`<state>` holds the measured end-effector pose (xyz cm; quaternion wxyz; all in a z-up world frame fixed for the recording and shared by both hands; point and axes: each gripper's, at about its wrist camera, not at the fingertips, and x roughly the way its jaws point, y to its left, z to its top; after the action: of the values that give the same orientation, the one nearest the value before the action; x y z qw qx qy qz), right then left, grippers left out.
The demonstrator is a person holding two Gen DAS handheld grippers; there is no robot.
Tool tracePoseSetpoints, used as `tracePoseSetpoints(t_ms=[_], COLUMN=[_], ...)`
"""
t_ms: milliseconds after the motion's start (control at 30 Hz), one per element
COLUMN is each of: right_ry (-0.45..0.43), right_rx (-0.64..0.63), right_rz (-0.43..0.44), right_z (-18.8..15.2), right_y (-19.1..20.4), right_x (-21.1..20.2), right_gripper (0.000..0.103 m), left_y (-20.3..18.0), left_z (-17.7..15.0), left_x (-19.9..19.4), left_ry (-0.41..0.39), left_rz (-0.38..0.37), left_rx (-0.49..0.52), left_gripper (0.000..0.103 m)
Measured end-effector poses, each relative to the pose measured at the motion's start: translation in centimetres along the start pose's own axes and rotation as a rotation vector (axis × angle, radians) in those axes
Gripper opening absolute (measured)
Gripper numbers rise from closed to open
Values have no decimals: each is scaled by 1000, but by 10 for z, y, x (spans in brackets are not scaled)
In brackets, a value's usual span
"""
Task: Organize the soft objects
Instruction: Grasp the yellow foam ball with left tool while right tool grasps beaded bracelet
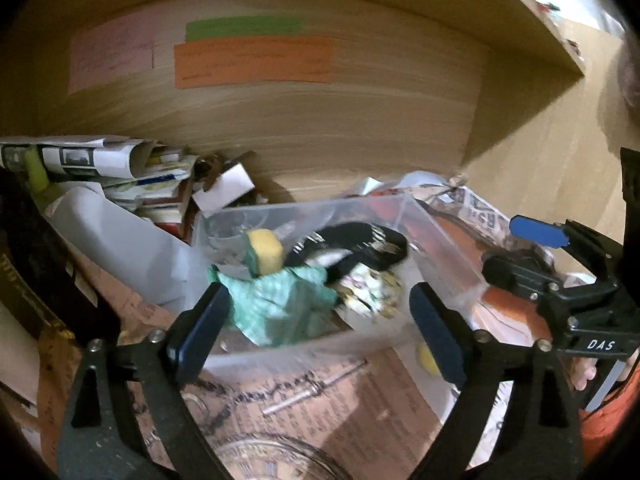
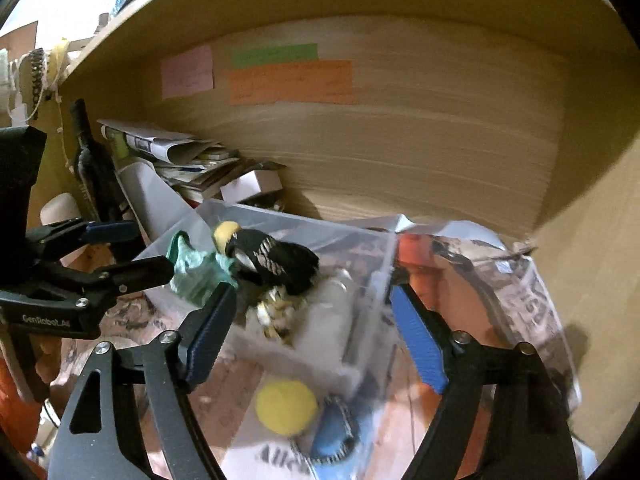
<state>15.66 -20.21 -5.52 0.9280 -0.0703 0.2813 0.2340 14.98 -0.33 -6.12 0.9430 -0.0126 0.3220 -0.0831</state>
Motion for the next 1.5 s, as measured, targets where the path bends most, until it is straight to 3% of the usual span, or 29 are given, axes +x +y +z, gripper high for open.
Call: tracePoseSetpoints(t_ms=[200, 600, 800, 867, 933, 1067, 1400, 1500], right_ry=[55, 140, 162, 165, 167, 175, 263, 288], right_rx=[42, 131, 173, 172, 161, 132, 66, 41], right_rz=[-21, -20, 1, 7, 16, 35, 72, 65], right_z=[-33, -82, -93, -93, -91, -87, -81, -84], right_y=[-17, -42, -50, -49, -46, -38, -21, -16], right_x=[-7, -2, 0, 0, 1, 7, 41, 49], right_gripper=[78, 78, 78, 78, 78, 78, 77, 72], left_y=[-26, -78, -93, -97, -99, -94, -60, -51], left_z=[-20, -45, -48, -49, -51, -53, -63, -65], left_x=[6, 58, 85, 92, 97, 87, 50, 45], left_ry=[61, 215, 278, 296, 310, 281, 224, 216], left_rz=[-73, -156, -190, -200, -209, -221, -162, -166], left_rx=[14, 34, 32, 42, 51, 38, 16, 3], left_gripper=[93, 91, 69, 52, 46, 45, 45, 45])
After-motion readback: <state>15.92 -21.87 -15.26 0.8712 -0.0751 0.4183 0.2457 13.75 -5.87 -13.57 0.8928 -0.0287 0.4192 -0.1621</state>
